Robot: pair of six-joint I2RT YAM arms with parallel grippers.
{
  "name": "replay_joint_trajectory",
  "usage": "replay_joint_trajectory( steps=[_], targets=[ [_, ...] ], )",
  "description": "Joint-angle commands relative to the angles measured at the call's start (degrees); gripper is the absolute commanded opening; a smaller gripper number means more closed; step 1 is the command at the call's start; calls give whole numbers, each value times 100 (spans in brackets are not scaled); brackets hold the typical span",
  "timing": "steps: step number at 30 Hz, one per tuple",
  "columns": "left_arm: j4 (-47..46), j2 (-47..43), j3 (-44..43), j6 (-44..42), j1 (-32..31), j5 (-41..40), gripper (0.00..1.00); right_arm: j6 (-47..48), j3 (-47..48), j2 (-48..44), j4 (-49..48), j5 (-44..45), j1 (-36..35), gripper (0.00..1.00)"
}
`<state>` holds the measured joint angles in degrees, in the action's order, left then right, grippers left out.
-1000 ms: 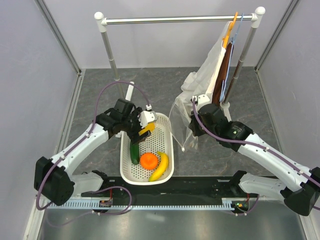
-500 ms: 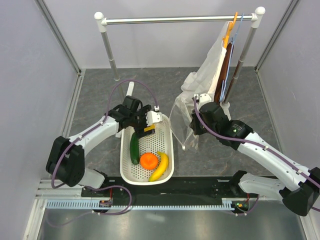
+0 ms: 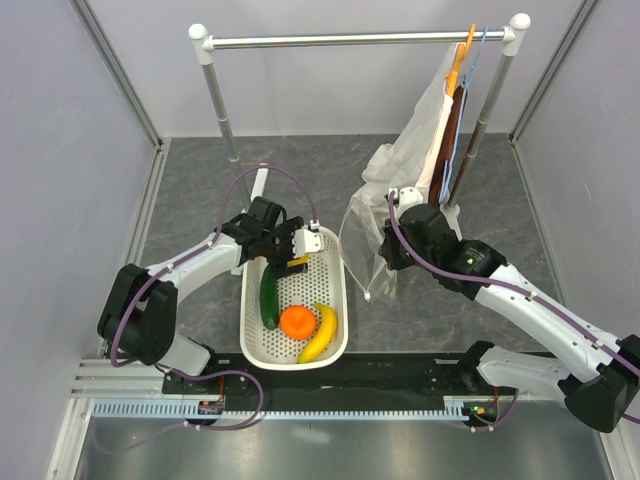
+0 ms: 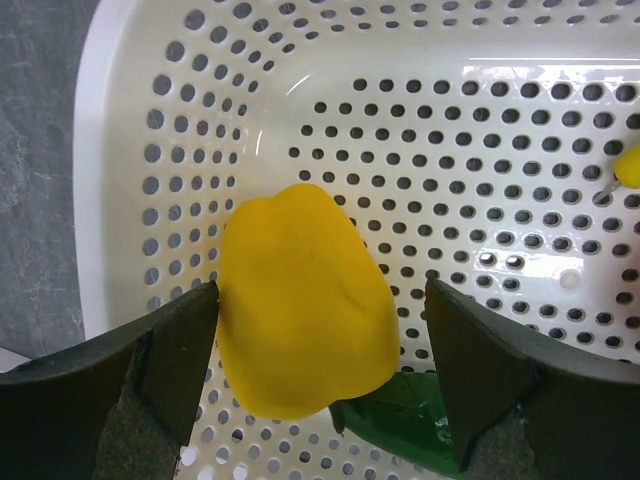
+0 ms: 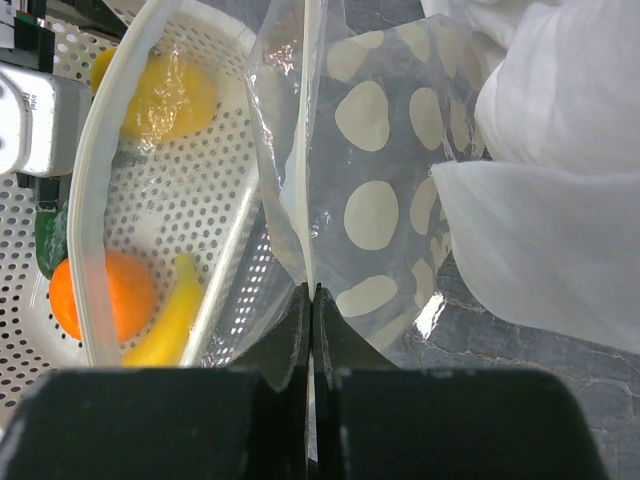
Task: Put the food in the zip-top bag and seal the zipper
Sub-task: Pick up the fake vegetable from the bin.
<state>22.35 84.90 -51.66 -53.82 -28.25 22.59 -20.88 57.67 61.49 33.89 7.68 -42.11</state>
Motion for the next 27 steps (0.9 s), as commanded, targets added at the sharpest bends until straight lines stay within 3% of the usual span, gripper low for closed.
replay_joint_trajectory(
  steps=[1, 6, 16, 21, 27],
  targets=[
    [59, 123, 95, -260, 4, -53, 89, -100, -10, -85, -31, -4, 27, 0],
    [208, 88, 103, -252, -5, 26, 79, -83, 7, -59, -31, -4, 36, 0],
    [402, 176, 147, -119, -119, -158, 81, -144, -1, 47, -102, -65, 36, 0],
    [796, -78, -221, 11, -119, 16, 66, -240, 7, 73, -58, -109, 27, 0],
    [1087, -1141, -854, 977, -84, 842, 53, -355, 157, 117, -75, -144, 27, 0]
  ],
)
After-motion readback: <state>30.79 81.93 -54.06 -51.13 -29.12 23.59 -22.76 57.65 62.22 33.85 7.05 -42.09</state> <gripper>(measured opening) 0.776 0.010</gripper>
